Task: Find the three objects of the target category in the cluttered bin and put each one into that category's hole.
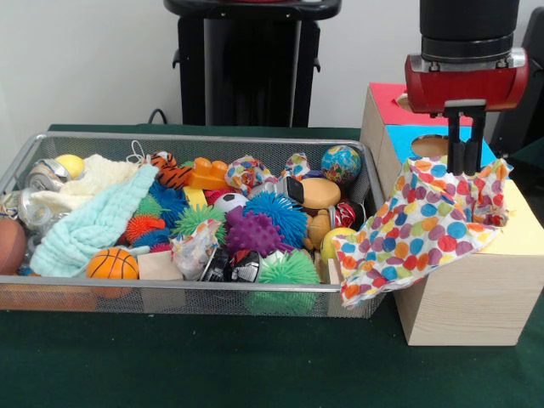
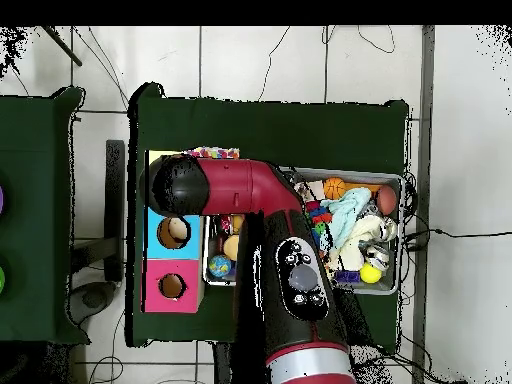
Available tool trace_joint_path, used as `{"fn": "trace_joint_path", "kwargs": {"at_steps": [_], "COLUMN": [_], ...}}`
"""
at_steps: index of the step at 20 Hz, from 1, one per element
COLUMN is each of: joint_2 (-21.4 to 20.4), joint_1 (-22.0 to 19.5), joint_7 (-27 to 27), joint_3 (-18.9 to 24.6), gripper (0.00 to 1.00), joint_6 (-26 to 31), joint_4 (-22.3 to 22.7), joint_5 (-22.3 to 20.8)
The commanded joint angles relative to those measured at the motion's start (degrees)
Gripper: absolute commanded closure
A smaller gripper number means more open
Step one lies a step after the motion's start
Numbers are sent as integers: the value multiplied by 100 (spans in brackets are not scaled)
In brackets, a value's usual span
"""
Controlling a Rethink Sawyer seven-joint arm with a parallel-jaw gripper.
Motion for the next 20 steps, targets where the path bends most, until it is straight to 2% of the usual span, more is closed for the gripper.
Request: {"fn": "trace_joint_path", "kwargs": {"at_steps": [1,5,20], "joint_2": [340,440,644], "joint_1": [-208,-230,-520], "joint_7": [-455,-432,-730], "joint_3": [562,590,810], "gripper": [100,100,100], "joint_6": [284,157,339], "joint_4": [-65,-70,-353], "joint_5": [-242,-306,-581]}}
